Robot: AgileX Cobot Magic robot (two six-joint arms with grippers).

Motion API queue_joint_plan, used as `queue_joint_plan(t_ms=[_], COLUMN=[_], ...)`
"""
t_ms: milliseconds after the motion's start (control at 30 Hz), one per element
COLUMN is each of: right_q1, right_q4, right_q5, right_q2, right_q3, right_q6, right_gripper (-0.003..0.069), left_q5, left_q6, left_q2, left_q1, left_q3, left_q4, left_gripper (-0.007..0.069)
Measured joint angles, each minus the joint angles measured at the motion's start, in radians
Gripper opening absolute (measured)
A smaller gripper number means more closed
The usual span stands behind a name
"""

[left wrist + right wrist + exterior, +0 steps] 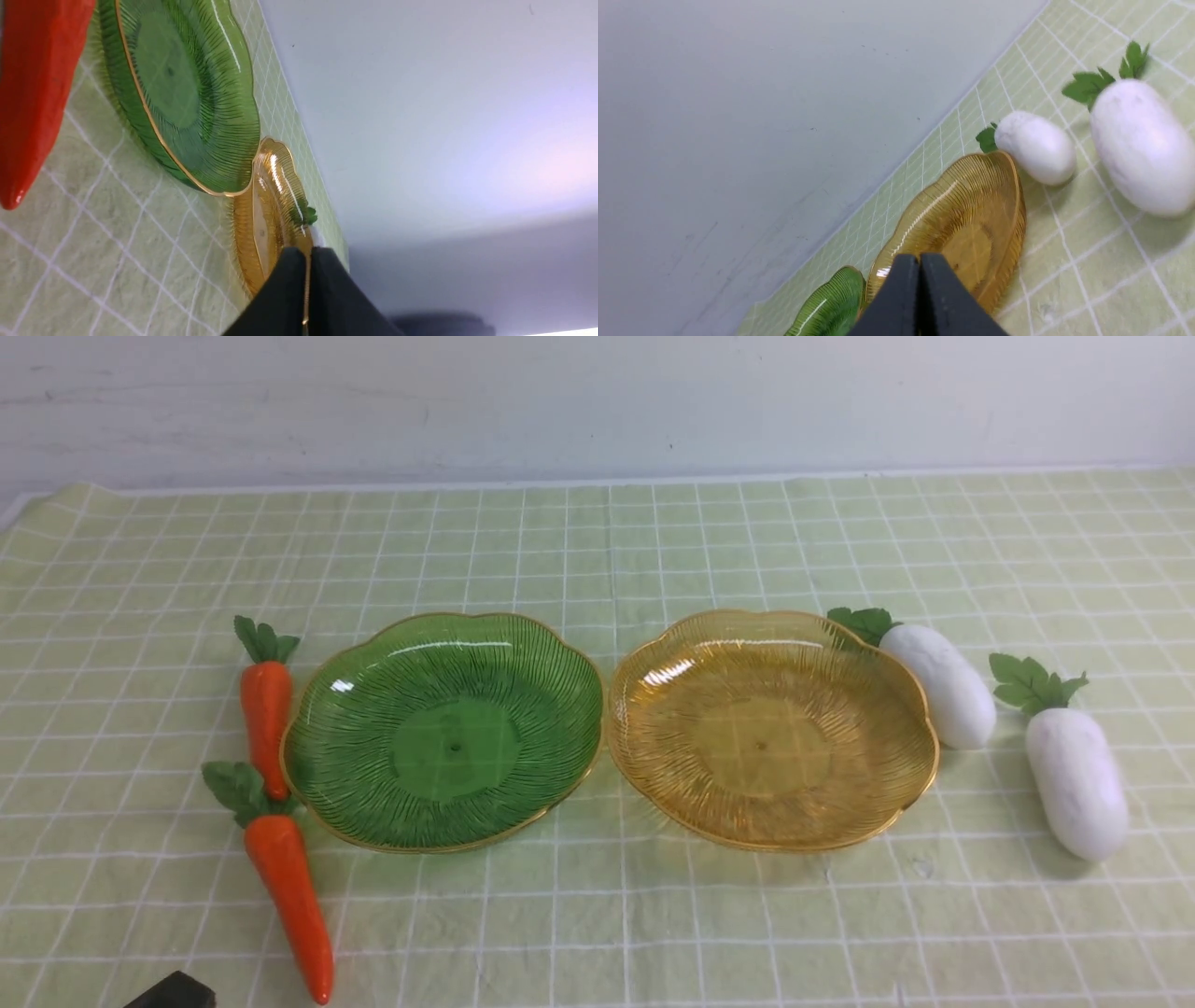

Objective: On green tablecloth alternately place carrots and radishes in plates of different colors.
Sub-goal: 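Place the white radish on the plate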

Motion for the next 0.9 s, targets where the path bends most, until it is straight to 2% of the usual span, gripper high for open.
queue_joint_plan(t_ms=[133,233,267,400,533,733,900], right_q1=[0.000,0.000,0.000,0.000,0.000,0.000,0.000], right_q4=[-0.100,-0.154,-0.194,-0.289,-0.410,-0.532,-0.590], right_q5=[-0.018,0.007,0.077,0.300,0.446,0.473,0.408], right_q2=[0.004,0.056,0.144,0.409,0.688,1.014,1.198], right_q3=[-0.150,-0.229,-0.283,-0.366,-0.449,-0.615,-0.713], right_q6=[-0.193,-0.255,-0.274,-0.280,-0.234,-0.183,-0.169], right_gripper=[-0.0015,-0.0015,-0.0015,-0.0015,-0.0015,0.0005,0.0083], left_q5=[0.056,0.119,0.217,0.458,0.586,0.589,0.576], left_q6=[0.167,0.257,0.328,0.449,0.529,0.617,0.631], left_q2=[0.032,0.109,0.210,0.480,0.731,0.985,1.056], left_q1=[0.000,0.000,0.000,0.000,0.000,0.000,0.000], left_q3=[-0.120,-0.191,-0.232,-0.314,-0.393,-0.489,-0.518], left_q4=[0.003,0.022,0.061,0.185,0.292,0.325,0.325], left_gripper=[-0.0005,-0.0005,-0.0005,-0.0005,-0.0005,-0.0005,-0.0005])
